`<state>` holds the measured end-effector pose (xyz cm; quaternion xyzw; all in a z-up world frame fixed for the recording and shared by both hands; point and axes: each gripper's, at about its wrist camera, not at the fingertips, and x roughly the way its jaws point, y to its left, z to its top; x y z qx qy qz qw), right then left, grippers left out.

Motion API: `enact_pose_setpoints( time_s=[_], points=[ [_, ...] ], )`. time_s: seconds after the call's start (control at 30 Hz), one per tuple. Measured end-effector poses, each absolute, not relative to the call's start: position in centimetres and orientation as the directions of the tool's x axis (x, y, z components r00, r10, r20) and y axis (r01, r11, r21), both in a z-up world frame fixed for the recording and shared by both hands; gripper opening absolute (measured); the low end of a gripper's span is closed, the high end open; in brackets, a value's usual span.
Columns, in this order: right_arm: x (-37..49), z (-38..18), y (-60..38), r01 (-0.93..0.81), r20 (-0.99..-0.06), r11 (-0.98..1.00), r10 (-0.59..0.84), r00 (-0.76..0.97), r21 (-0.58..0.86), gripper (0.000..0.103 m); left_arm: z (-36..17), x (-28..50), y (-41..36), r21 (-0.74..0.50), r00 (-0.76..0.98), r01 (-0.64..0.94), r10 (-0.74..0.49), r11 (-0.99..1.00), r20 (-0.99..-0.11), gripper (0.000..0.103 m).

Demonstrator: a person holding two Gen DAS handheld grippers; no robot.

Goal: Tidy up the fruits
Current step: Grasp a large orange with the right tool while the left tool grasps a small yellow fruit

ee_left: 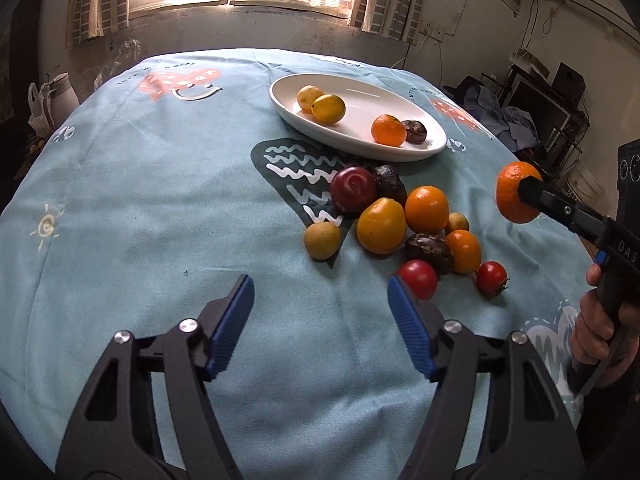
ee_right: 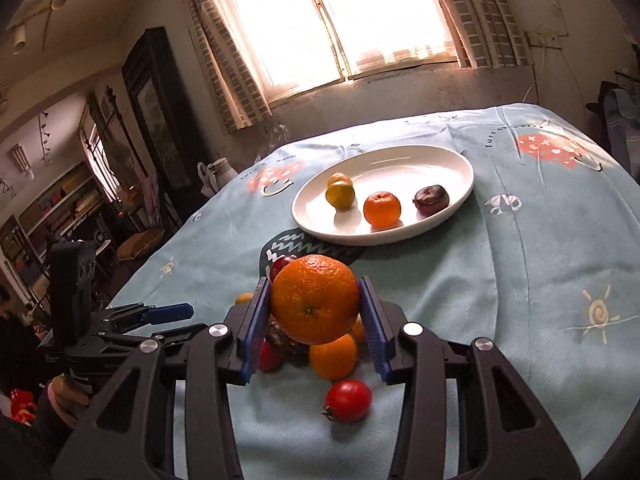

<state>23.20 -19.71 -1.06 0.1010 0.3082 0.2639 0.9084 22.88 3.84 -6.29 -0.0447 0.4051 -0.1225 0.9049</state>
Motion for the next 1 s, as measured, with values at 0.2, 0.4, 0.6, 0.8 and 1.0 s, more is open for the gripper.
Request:
enact_pose_setpoints(
  time_s=[0.2, 0.4, 0.6, 0.8, 1.0],
  points=[
    [22.4, -0.6, -20.3, -0.414, -0.488, 0.847, 0.531, 0.693, 0.333, 0.044, -6.5, 25.8, 2.5, -0.083, 0.609, 0.254, -0.225, 0.964, -0.760, 0.052],
    [22.2, -0.7, -20.5, -0.407, -0.494, 0.856, 0.516, 0.700, 0.318, 0.044, -7.7, 27.8, 1.8, -0.047, 0.580, 0.263, -0.197, 0.964, -0.790, 0.042],
    [22.3, -0.8, -20.5, -0.399, -0.501, 0.863, 0.505, 0.703, 0.310, 0.044, -8.5, 28.5, 0.8, -0.016, 0.568, 0.283, -0.181, 0.959, -0.803, 0.038],
    [22.3, -0.9, -20.7, -0.395, -0.505, 0.865, 0.501, 0.702, 0.309, 0.044, -8.6, 28.2, 0.2, -0.001, 0.576, 0.286, -0.173, 0.958, -0.799, 0.026],
    [22.4, -1.2, -20.6, -0.392, -0.518, 0.866, 0.499, 0.695, 0.309, 0.044, -8.1, 26.8, 0.8, -0.033, 0.577, 0.268, -0.187, 0.963, -0.795, 0.025]
  ],
)
